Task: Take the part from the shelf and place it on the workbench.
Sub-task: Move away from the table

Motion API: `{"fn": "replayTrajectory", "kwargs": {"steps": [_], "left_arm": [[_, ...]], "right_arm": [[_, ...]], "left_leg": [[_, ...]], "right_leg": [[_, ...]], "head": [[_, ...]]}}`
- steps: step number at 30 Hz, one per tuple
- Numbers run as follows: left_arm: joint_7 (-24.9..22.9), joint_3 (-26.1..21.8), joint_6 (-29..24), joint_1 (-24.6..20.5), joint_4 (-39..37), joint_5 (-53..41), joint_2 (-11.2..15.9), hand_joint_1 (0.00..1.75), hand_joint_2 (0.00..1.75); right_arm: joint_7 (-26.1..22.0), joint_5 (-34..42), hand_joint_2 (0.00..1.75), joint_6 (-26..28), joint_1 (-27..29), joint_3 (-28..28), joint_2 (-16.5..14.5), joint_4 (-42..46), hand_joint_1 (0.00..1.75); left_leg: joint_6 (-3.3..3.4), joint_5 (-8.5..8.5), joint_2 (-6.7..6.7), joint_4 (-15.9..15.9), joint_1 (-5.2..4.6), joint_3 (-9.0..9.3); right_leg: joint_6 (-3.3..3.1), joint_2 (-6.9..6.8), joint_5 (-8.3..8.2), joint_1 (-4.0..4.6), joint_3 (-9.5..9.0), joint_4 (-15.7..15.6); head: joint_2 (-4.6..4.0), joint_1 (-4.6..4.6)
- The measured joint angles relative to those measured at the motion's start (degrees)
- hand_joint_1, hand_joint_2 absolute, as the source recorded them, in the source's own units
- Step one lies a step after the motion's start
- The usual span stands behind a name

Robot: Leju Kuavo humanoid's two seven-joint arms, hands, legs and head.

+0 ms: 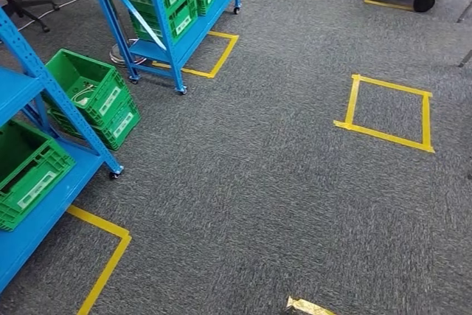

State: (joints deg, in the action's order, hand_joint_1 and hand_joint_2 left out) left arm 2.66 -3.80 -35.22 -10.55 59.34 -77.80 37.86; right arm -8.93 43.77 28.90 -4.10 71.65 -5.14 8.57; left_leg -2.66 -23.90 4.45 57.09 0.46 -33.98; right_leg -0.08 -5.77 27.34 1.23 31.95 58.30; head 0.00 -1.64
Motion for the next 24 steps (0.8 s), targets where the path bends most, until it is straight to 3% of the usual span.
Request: {"fn": "replayTrajectory", "kwargs": {"steps": [2,3,5,7,9,10,12,14,16,18,19,21,22,24], "left_arm": [[-0.02,-0.01,-0.05,0.21,-0.02,0.02,0.02,0.00,0.00],[-0.03,-0.04,-0.08,0.39,-0.03,0.03,0.10,0.00,0.00],[-0.07,-0.08,-0.14,0.36,-0.05,0.04,0.28,0.00,0.00],[-0.08,-0.02,-0.18,0.22,-0.07,0.05,0.28,0.00,0.00],[-0.08,0.10,-0.17,0.27,-0.09,0.05,0.10,0.00,0.00],[-0.08,0.14,-0.16,0.30,-0.10,0.05,0.06,0.00,0.00],[-0.08,0.17,-0.13,0.26,-0.10,0.05,0.05,0.00,0.00],[-0.08,0.17,-0.13,0.19,-0.10,0.05,0.07,0.00,0.00],[-0.08,0.17,-0.12,0.19,-0.11,0.06,0.15,0.00,0.00],[-0.08,0.12,-0.11,0.39,-0.16,0.08,0.39,0.00,0.00],[-0.08,0.08,-0.11,0.48,-0.20,0.09,0.53,0.00,0.00],[-0.08,0.04,-0.11,0.22,-0.27,0.13,0.69,0.00,0.00],[-0.08,0.07,-0.11,0.05,-0.29,0.14,0.62,0.00,0.00],[-0.08,0.20,-0.07,0.05,-0.34,0.14,0.36,0.00,0.00]], "right_arm": [[-0.01,0.01,0.00,0.01,-0.04,0.00,0.01,0.00,0.00],[-0.01,0.01,0.00,0.02,-0.09,0.01,0.01,0.00,0.00],[-0.01,0.01,0.00,0.02,-0.18,0.02,0.01,0.00,0.00],[0.00,0.01,0.00,0.01,-0.16,0.01,0.01,0.00,0.00],[0.07,0.01,0.00,0.00,0.00,0.01,0.01,0.00,0.00],[0.11,0.01,0.00,-0.01,0.08,0.01,0.01,0.00,0.00],[0.17,0.00,0.00,-0.01,0.12,0.02,0.01,0.00,0.00],[0.17,-0.03,0.00,-0.01,0.02,0.02,0.01,0.00,0.00],[0.18,-0.06,0.00,-0.02,-0.08,0.01,0.01,0.00,0.00],[0.19,-0.08,0.00,-0.03,-0.11,0.00,0.01,0.00,0.00],[0.20,-0.09,0.00,-0.02,-0.13,-0.01,0.01,0.00,0.00],[0.18,-0.12,0.00,-0.02,-0.13,-0.01,0.02,0.00,0.00],[0.18,-0.13,0.00,-0.02,-0.08,-0.01,0.03,0.00,0.00],[0.18,-0.16,0.00,-0.03,0.07,-0.01,0.06,0.00,0.00]], "left_leg": [[0.83,-0.08,-1.12,-0.37,-0.09,-0.11],[1.14,-0.01,-1.82,-0.41,-0.02,-0.19],[1.83,0.16,-3.17,-0.49,0.24,-0.24],[2.24,0.24,-4.48,-0.50,0.35,-0.31],[2.39,0.30,-6.02,-0.49,0.27,-0.41],[2.39,0.33,-6.86,-0.49,0.24,-0.42],[2.30,0.41,-8.52,-0.48,0.27,-0.39],[1.99,0.53,-9.99,-0.37,0.29,-0.52],[1.38,0.83,-11.26,-0.41,0.40,-0.90],[0.65,1.21,-12.33,-0.68,0.65,-1.26],[0.39,1.00,-11.85,-0.45,0.63,-1.52],[0.00,-1.36,-8.95,3.04,0.43,-3.33],[-0.19,-3.24,-7.17,6.42,0.30,-4.91],[-0.53,-6.15,-5.54,13.40,0.38,-8.14]], "right_leg": [[0.40,-1.38,0.23,0.20,-0.27,-0.07],[0.71,-1.13,0.50,0.11,-0.29,0.10],[1.39,1.83,2.39,-0.19,0.95,2.96],[1.71,5.07,5.79,-0.36,4.42,10.13],[1.57,5.65,7.65,-0.33,7.87,16.49],[1.40,5.75,7.13,-0.31,8.41,17.04],[0.94,6.71,3.27,-0.33,5.96,11.25],[0.70,9.39,0.22,-0.60,2.32,3.52],[0.60,10.60,-0.34,-0.69,0.82,0.64],[0.12,9.26,-0.66,-0.66,0.61,0.37],[-0.24,8.60,-0.88,-0.70,0.57,0.13],[-0.92,7.10,-1.23,-0.80,0.50,-0.42],[-1.08,6.38,-1.27,-0.69,0.53,-0.51],[-1.22,4.80,-1.23,-0.60,0.63,-0.54]], "head": [[0.00,-0.09],[0.00,-0.09],[0.00,-0.25],[0.00,-0.46],[0.00,-0.51],[0.00,-0.50],[0.00,-0.50],[0.00,-0.47],[0.00,-0.44],[0.00,-0.44],[0.00,-0.38],[0.00,-0.12],[0.00,0.01],[0.00,0.08]]}}
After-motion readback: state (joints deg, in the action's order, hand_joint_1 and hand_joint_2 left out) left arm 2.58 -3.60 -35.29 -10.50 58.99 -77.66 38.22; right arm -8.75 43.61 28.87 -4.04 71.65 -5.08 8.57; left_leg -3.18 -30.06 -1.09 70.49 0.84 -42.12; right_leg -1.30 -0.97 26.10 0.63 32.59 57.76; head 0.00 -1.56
